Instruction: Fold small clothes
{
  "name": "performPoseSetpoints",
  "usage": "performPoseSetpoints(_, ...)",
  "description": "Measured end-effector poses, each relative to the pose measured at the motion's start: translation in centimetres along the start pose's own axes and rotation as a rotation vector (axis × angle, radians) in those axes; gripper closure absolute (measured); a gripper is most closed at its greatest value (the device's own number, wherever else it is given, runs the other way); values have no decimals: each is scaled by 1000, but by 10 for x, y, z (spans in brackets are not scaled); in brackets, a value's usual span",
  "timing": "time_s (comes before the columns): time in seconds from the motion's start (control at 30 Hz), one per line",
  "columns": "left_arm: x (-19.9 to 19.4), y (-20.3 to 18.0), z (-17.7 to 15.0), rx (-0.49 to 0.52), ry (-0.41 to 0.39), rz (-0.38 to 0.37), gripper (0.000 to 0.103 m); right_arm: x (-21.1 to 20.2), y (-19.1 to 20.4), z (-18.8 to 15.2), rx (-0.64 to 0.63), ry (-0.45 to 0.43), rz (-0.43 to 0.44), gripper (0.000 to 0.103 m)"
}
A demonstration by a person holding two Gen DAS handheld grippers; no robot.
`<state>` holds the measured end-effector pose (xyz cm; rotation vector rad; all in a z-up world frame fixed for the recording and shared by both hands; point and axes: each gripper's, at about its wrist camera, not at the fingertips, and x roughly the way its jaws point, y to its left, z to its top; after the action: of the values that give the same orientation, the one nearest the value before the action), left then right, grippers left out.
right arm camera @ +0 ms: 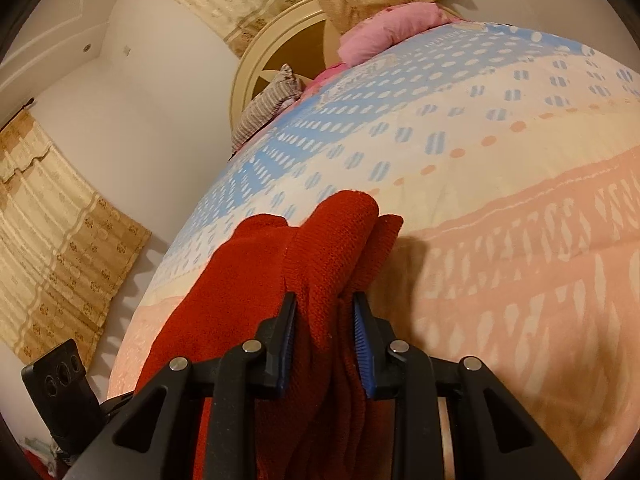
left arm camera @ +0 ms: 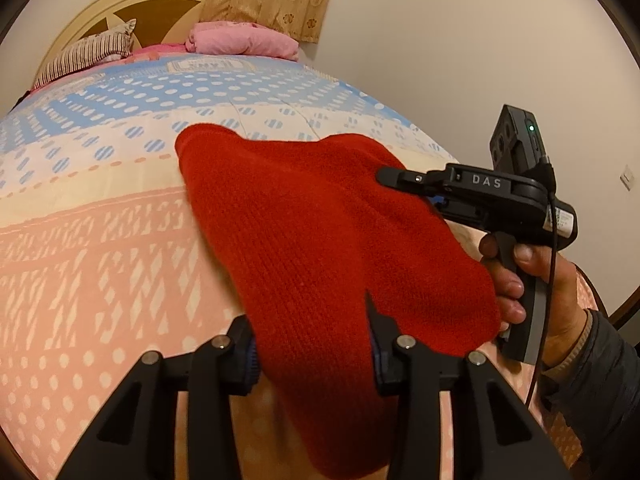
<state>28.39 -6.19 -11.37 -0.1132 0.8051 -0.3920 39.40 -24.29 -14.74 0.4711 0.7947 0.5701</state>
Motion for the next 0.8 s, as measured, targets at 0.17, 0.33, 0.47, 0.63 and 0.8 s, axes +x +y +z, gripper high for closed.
performPoseSetpoints(0.17, -16, 0, -7, 13, -14, 14, 62, 1, 16, -9, -11, 15, 10, 76)
performPoseSetpoints(0.33, -31, 2, -13, 0, -25, 17, 62, 1, 31, -17, -23, 26, 30, 76)
performPoseSetpoints(0.47, -42, 8, -17, -13, -39, 23, 62, 1, 47, -25, -47, 37, 45, 76)
performPoseSetpoints(0.63, -59, 16, -24, -32, -59, 38, 62, 8, 70, -35, -72, 58, 78, 77)
performPoseSetpoints(0.8, -77, 25, -36, -55, -84, 64, 62, 16, 91, -46, -88, 79, 119, 77)
